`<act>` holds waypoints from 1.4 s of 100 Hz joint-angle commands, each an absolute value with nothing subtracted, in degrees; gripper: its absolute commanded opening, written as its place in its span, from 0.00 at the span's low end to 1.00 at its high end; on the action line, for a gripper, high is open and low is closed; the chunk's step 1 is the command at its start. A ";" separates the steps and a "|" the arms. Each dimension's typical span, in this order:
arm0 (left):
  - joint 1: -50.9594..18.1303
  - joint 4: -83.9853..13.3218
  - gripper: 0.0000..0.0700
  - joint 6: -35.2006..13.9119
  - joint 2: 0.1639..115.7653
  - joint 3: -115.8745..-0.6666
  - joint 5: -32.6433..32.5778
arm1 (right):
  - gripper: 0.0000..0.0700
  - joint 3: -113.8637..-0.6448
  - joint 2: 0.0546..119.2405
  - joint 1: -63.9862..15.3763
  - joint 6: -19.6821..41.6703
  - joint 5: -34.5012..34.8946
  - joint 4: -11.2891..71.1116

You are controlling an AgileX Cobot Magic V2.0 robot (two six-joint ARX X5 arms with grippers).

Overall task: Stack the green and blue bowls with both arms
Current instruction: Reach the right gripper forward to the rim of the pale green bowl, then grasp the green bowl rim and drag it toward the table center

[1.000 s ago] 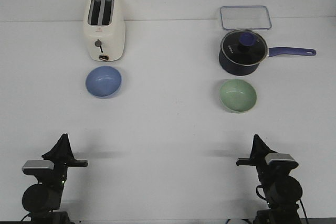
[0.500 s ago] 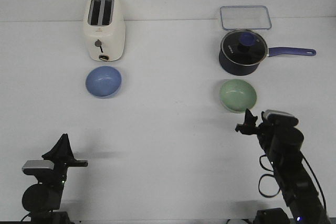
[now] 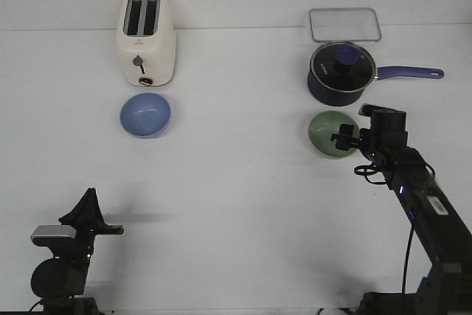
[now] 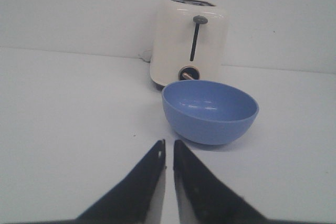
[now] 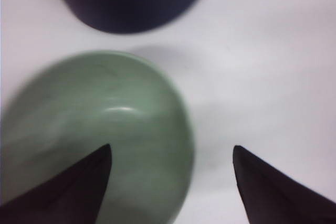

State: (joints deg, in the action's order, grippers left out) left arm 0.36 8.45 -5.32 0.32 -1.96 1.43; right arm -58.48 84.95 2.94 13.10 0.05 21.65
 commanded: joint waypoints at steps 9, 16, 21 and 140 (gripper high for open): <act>0.47 9.08 0.02 -5.39 0.25 -0.91 1.50 | 0.66 -62.24 92.01 3.70 11.70 0.67 21.98; 0.47 9.08 0.02 -5.39 0.25 -0.91 1.50 | 0.43 -63.20 93.95 3.75 11.66 0.69 22.17; 0.47 9.08 0.02 -5.39 0.25 -0.91 1.50 | 0.18 -63.51 94.37 3.73 11.35 1.15 22.24; 0.47 9.06 0.02 -5.39 0.25 -0.91 1.50 | 0.00 -47.07 68.69 -29.41 20.53 6.81 25.80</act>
State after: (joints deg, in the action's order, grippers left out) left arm 0.36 8.45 -5.32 0.32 -1.96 1.45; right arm -46.68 67.02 -27.57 18.70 7.22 26.74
